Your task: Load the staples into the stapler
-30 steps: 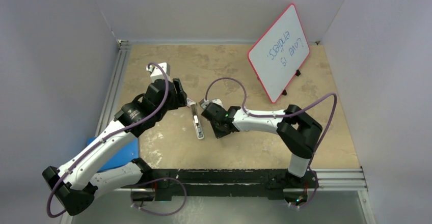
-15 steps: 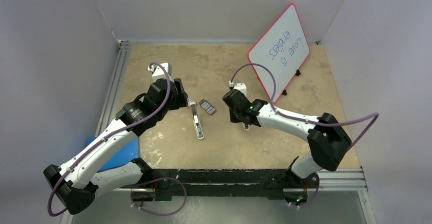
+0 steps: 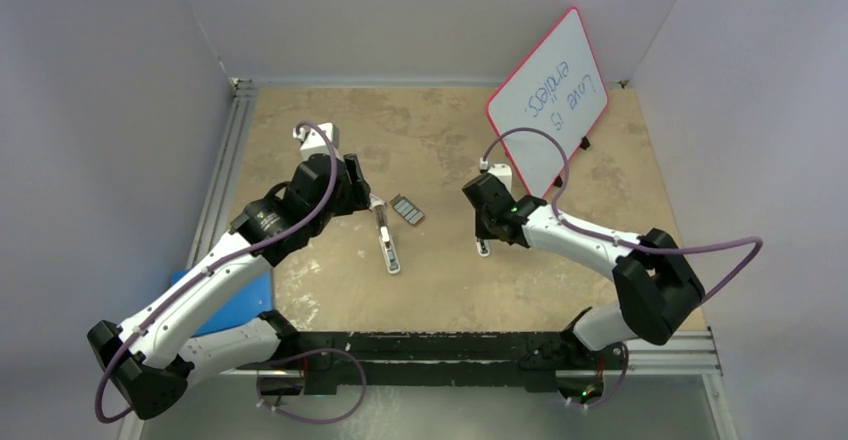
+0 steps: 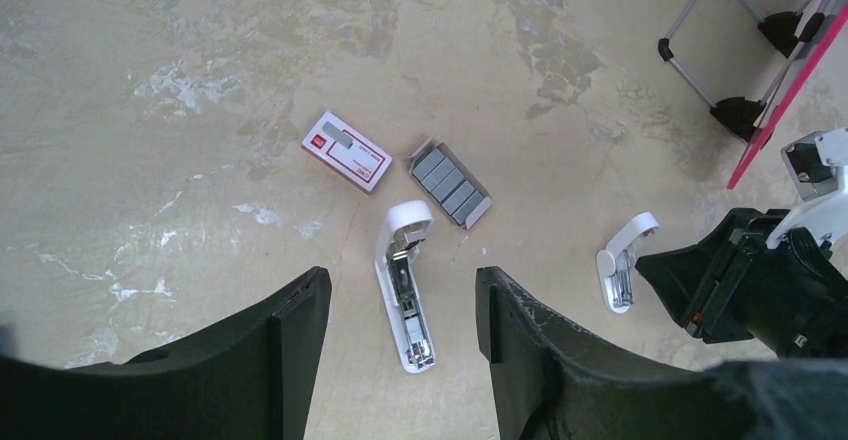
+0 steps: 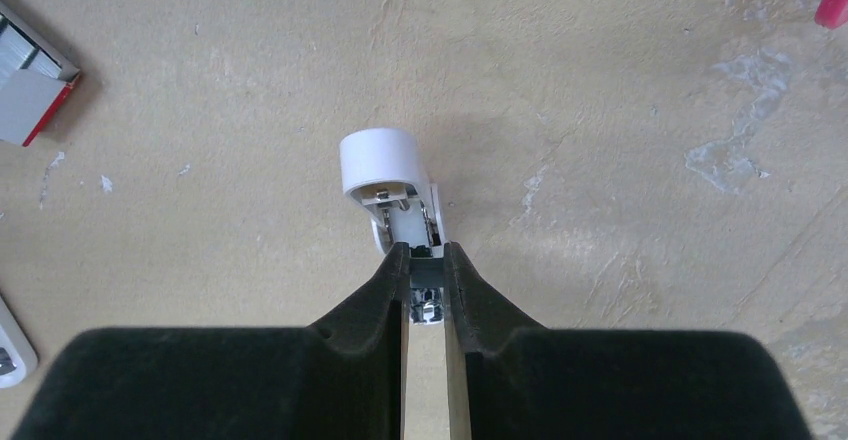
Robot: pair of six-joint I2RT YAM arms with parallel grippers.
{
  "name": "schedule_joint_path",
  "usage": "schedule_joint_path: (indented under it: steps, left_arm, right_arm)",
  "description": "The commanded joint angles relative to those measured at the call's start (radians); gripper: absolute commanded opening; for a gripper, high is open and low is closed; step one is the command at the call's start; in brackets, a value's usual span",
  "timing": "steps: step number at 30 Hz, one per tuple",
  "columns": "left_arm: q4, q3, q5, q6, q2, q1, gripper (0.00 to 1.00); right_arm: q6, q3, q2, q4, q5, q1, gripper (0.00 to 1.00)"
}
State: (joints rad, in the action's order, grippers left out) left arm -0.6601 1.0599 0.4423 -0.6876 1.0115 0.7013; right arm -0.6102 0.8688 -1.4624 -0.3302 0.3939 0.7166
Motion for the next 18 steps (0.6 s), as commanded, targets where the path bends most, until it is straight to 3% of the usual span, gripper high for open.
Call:
schedule_joint_path:
  steps: [1, 18]
  left_arm:
    - [0.039, 0.003, -0.005, 0.01, -0.002, -0.001, 0.55]
    - [0.04, 0.005, -0.01, 0.011, 0.0, -0.002, 0.55]
  right_arm:
    - [-0.005, -0.006, 0.027, 0.016, -0.023, -0.007, 0.14]
    - [-0.005, -0.021, -0.003, -0.008, -0.05, -0.009, 0.14]
